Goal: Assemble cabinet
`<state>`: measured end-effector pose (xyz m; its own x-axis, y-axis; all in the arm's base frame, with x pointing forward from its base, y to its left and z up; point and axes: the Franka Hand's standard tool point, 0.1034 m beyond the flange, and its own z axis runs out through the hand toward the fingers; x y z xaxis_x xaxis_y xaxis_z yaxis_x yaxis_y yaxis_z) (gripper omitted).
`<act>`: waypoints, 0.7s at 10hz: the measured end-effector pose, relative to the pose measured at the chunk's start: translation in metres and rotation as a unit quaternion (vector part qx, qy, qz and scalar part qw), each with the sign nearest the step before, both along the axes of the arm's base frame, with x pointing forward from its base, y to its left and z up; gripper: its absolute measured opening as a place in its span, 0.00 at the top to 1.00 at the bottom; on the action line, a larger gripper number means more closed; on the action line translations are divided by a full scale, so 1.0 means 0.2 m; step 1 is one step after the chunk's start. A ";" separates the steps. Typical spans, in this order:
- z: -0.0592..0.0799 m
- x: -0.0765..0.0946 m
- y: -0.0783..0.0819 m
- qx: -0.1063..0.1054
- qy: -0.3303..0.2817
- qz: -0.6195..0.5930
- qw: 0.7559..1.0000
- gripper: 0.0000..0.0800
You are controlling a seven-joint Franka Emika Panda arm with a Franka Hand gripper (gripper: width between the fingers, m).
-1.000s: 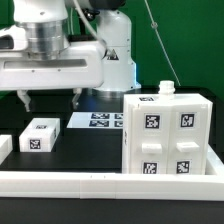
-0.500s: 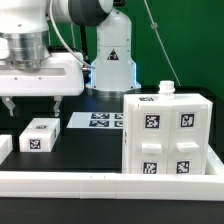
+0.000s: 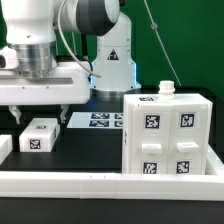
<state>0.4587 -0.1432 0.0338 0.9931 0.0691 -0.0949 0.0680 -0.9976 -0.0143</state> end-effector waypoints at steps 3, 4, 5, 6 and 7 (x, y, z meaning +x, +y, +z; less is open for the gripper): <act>-0.04 -0.01 0.00 -0.002 0.002 0.003 1.000 0.19; -0.05 -0.02 0.00 -0.002 0.004 0.003 1.000 0.19; -0.08 -0.03 -0.01 -0.004 0.004 0.004 1.000 0.19; -0.10 -0.03 -0.01 -0.007 0.003 0.007 1.000 0.19; -0.11 -0.03 -0.02 -0.010 -0.003 0.018 1.000 0.19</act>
Offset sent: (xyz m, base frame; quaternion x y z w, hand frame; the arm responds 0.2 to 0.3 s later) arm 0.0022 -0.0001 -0.0104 0.0001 0.0100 -0.0048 0.9999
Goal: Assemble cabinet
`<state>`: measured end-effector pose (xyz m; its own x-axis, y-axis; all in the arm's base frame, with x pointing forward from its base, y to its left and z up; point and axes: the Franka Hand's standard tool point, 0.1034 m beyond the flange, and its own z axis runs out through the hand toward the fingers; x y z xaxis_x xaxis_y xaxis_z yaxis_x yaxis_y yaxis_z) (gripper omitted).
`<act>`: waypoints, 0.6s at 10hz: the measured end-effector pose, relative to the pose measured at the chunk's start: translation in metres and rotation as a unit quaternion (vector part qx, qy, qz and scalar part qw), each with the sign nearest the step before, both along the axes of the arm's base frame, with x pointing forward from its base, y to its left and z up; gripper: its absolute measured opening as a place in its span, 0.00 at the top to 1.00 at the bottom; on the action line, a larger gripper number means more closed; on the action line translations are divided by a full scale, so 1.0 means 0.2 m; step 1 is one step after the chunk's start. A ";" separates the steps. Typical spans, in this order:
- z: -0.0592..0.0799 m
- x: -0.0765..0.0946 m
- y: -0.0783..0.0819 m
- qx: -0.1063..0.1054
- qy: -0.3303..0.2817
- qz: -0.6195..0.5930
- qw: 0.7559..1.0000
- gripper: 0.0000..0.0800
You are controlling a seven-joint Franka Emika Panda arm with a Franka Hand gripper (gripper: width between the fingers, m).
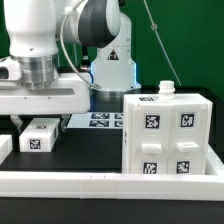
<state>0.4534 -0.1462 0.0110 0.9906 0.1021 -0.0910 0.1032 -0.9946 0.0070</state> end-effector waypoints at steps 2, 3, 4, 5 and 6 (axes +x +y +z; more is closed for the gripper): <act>0.00 0.00 0.00 0.000 0.000 0.000 1.000 0.31; 0.00 0.00 0.00 0.000 0.000 0.000 1.000 0.31; 0.00 0.00 0.00 0.000 0.000 0.000 1.000 0.31; 0.00 0.00 0.00 0.000 0.000 0.000 1.000 0.31; 0.00 0.00 0.00 0.000 0.000 0.000 1.000 0.31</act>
Offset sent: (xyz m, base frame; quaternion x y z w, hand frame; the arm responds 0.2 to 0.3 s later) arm 0.0000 0.0000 0.0000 0.0000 0.0000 0.0000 1.0000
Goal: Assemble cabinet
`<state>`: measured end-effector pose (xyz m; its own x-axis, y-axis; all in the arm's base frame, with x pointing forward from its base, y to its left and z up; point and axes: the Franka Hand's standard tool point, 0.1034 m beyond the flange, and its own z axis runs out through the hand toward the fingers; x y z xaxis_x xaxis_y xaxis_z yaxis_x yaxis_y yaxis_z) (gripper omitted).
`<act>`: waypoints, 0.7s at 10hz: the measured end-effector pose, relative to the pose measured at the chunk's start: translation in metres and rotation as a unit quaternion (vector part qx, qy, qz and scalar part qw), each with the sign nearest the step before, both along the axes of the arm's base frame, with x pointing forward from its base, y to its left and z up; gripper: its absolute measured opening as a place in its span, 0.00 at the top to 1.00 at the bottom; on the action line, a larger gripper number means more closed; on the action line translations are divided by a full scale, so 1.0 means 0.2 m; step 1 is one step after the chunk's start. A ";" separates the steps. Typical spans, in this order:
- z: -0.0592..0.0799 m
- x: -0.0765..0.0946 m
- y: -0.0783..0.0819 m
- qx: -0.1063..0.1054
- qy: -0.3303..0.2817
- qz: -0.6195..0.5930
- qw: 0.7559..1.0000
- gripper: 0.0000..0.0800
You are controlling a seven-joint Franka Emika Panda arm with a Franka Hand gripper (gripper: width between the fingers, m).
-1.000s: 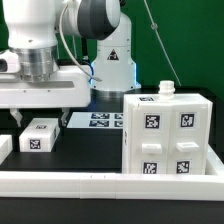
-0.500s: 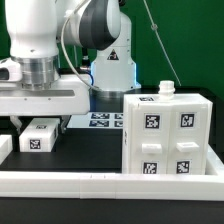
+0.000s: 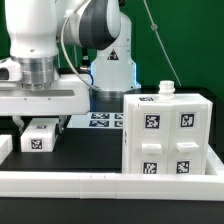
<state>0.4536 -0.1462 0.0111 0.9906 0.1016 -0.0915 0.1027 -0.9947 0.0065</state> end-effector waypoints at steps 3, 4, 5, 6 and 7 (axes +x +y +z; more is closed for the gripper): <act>0.00 0.00 0.00 0.000 0.000 0.000 1.000 0.31; 0.01 0.01 0.02 0.002 0.004 -0.009 1.000 0.31; 0.12 0.06 0.10 0.012 0.009 -0.019 1.000 0.31; 0.23 0.10 0.17 0.020 0.009 -0.028 0.999 0.31; 0.32 0.13 0.23 0.026 0.009 -0.036 0.999 0.31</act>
Offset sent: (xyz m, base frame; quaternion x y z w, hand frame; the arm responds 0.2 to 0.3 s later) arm 0.0000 0.0000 0.0000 0.0000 0.0000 0.0000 1.0000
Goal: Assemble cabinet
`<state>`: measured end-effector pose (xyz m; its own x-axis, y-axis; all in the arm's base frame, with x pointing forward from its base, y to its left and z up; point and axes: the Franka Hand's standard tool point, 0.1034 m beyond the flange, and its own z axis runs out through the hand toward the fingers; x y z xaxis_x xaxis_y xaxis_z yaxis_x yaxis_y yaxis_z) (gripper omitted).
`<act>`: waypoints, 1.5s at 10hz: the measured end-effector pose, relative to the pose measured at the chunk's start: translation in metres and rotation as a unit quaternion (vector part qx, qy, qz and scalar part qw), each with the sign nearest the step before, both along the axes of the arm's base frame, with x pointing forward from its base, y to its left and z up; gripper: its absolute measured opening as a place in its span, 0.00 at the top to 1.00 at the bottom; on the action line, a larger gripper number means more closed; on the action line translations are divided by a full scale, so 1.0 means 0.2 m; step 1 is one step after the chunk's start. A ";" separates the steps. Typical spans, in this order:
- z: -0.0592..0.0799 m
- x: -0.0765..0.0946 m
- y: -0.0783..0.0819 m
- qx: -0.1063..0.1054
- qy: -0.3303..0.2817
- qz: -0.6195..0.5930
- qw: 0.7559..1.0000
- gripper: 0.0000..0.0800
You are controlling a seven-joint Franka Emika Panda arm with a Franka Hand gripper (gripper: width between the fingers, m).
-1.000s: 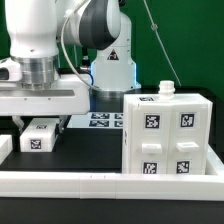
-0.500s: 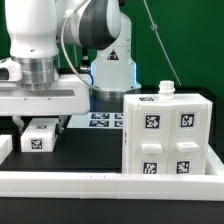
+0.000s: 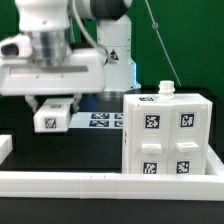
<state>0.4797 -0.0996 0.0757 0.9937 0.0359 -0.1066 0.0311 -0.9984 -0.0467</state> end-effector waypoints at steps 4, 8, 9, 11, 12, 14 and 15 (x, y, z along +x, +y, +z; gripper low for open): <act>0.21 0.05 0.19 0.009 0.006 -0.010 1.000 0.31; 0.20 0.05 0.19 0.008 0.009 -0.009 1.000 0.31; 0.29 0.13 0.25 -0.002 -0.004 0.008 1.000 0.31; 0.44 0.26 0.40 0.000 -0.011 0.013 1.000 0.31; 0.52 0.31 0.47 0.002 0.005 -0.002 1.000 0.31; 0.55 0.36 0.50 0.001 0.005 -0.004 1.000 0.31; 0.55 0.35 0.50 0.001 0.006 -0.004 1.000 0.31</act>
Offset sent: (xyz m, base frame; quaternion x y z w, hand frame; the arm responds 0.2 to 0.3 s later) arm -0.0176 0.0100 0.0026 0.0111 -0.0217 0.0270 0.9993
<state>0.5503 -0.0003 0.1848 0.9926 0.0287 -0.1183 0.0231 -0.9986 -0.0484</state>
